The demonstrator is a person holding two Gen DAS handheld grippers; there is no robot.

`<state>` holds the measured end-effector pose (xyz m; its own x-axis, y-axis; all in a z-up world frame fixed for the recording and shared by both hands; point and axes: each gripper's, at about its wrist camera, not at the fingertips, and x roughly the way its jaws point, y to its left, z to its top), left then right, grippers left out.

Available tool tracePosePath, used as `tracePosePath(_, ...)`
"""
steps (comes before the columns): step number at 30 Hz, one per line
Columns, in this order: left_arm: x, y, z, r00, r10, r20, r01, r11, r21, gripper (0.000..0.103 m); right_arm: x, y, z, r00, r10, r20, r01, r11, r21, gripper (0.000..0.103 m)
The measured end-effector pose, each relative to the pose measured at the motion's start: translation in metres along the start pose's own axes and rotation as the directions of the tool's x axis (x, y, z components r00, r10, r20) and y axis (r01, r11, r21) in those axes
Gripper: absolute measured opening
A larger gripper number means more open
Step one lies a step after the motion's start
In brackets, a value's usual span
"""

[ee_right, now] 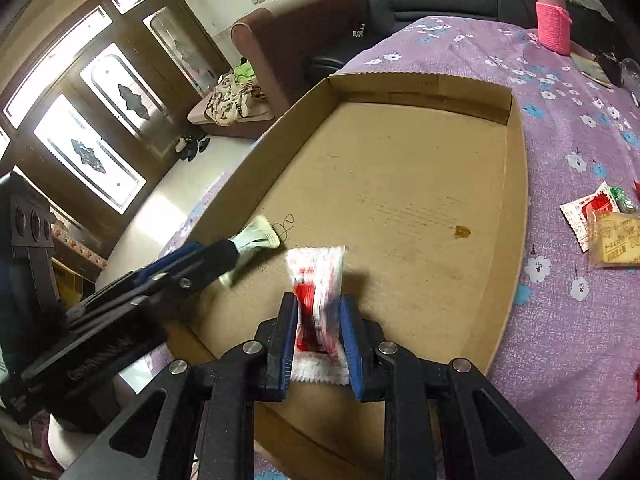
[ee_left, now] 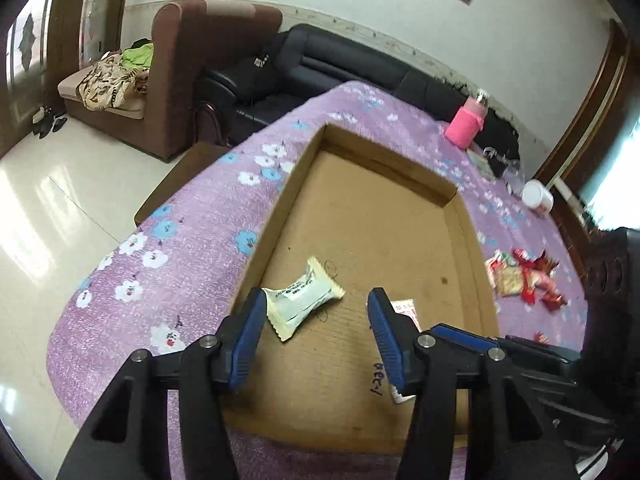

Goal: Organize snacks
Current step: 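Open both grippers to drop the packets into the cardboard box, then grasp the red candy bar with the left gripper while the right grasps a small red candy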

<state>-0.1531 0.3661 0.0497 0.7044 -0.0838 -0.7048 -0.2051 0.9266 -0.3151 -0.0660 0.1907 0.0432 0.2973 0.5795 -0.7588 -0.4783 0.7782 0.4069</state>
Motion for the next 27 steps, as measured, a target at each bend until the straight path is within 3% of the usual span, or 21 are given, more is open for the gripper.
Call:
tracePosePath(6,-0.027,-0.012,0.006,0.995,-0.071,0.076,0.073,0.997,-0.024,0.058,-0.085,-0.033,-0.013,0.986,-0.011,0.166,0.002,0.999,0.053,0.028)
tracePosePath(8,-0.035,-0.027,0.007,0.99,-0.114,0.088,0.113,0.993,0.014,0.061,-0.12,-0.069,-0.024,0.969,-0.104,0.223,0.085,0.992,0.093,0.051)
tracePosePath(9,-0.035,-0.034,0.007,0.987,-0.132,0.087,0.13,0.991,0.03,0.062,-0.13,-0.084,-0.03,0.961,-0.153,0.228,0.131,0.985,0.109,0.054)
tracePosePath(12,-0.035,-0.064,0.004,0.976,-0.209,0.063,0.203,0.975,0.096,0.066,-0.15,-0.141,-0.051,0.939,-0.295,0.175,0.264,0.947,0.184,0.054)
tracePosePath(15,-0.025,-0.1,-0.001,0.966,-0.258,0.012,0.253,0.955,0.157,0.067,-0.15,-0.165,-0.07,0.94,-0.313,0.139,0.281,0.937,0.206,0.054)
tracePosePath(21,-0.003,-0.156,-0.013,0.941,-0.319,-0.11,0.335,0.922,0.196,0.067,-0.116,-0.169,-0.078,0.943,-0.315,0.107,0.304,0.947,0.103,0.054)
tracePosePath(22,-0.001,-0.162,-0.014,0.941,-0.315,-0.119,0.334,0.921,0.203,0.067,-0.114,-0.172,-0.078,0.941,-0.321,0.108,0.31,0.945,0.101,0.049)
tracePosePath(23,0.003,-0.17,-0.014,0.942,-0.309,-0.13,0.331,0.919,0.215,0.067,-0.114,-0.174,-0.079,0.941,-0.319,0.108,0.309,0.946,0.102,0.034)
tracePosePath(27,0.014,-0.204,-0.01,0.941,-0.299,-0.16,0.333,0.904,0.267,0.067,-0.129,-0.193,-0.081,0.937,-0.313,0.158,0.288,0.944,0.162,0.02)
